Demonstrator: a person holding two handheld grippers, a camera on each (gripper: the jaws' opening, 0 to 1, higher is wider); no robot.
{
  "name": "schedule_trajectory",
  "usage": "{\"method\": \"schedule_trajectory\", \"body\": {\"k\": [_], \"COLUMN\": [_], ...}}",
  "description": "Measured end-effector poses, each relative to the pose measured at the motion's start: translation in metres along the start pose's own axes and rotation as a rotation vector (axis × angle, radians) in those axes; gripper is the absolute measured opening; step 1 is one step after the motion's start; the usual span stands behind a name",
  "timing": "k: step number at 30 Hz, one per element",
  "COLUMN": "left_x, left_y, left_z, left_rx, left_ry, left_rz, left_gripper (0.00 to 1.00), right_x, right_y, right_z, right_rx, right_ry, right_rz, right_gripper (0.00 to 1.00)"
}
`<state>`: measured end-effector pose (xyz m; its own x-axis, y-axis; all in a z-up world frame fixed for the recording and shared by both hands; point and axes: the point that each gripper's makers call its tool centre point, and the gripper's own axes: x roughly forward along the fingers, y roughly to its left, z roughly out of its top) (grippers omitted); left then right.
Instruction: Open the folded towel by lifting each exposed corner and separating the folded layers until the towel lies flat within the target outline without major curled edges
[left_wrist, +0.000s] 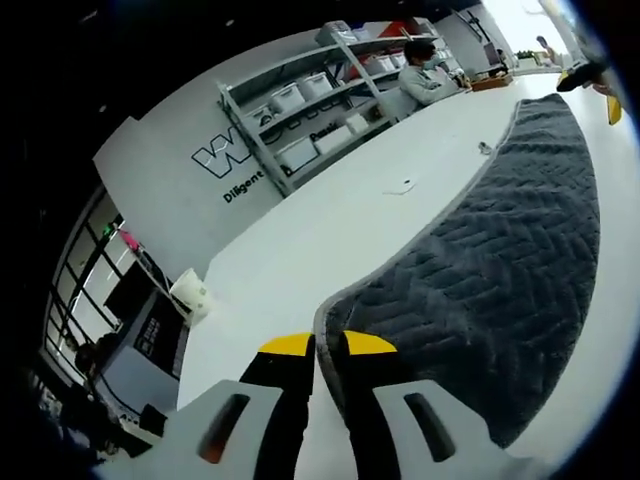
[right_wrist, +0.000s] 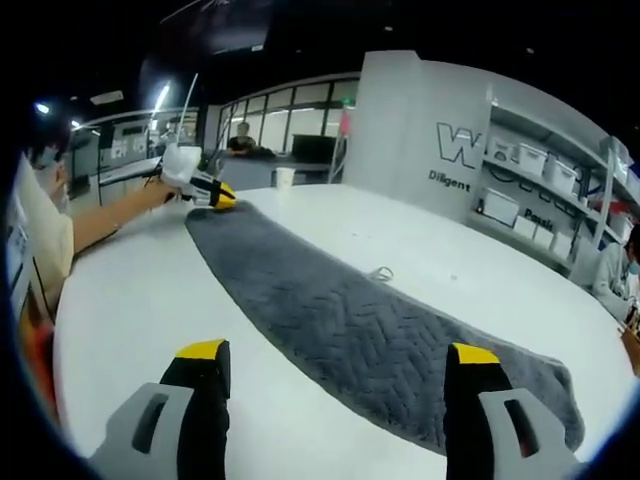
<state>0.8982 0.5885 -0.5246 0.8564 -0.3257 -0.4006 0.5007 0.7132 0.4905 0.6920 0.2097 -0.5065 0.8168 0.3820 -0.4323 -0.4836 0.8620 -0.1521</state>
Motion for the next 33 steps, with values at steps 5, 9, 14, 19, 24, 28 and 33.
{"method": "schedule_trajectory", "body": {"k": [5, 9, 14, 19, 24, 28, 33], "left_x": [0.003, 0.002, 0.004, 0.007, 0.006, 0.004, -0.001], "left_y": [0.000, 0.009, 0.008, 0.003, 0.004, 0.003, -0.003], "left_z": [-0.006, -0.005, -0.005, -0.008, -0.005, -0.001, 0.003], "left_rx": [-0.027, -0.065, -0.077, -0.101, -0.115, -0.142, -0.131], "left_ry": [0.010, -0.010, -0.015, -0.011, -0.028, -0.050, -0.058], "left_rz": [0.000, 0.018, 0.006, -0.017, -0.008, -0.025, -0.044], "left_gripper": [0.05, 0.15, 0.15, 0.12, 0.05, 0.03, 0.03], "right_x": [0.000, 0.000, 0.000, -0.001, 0.000, 0.000, 0.000], "right_y": [0.001, 0.002, 0.001, 0.001, 0.001, 0.001, 0.001], "right_z": [-0.001, -0.001, -0.001, -0.001, -0.002, -0.001, -0.001], "right_rx": [-0.001, -0.002, -0.002, -0.001, 0.004, 0.008, 0.008], "right_ry": [0.004, 0.006, 0.004, 0.006, 0.009, 0.004, 0.006], "right_rz": [0.005, 0.006, 0.006, 0.006, 0.009, 0.013, 0.013], "right_gripper": [0.88, 0.88, 0.87, 0.87, 0.87, 0.87, 0.87]}}
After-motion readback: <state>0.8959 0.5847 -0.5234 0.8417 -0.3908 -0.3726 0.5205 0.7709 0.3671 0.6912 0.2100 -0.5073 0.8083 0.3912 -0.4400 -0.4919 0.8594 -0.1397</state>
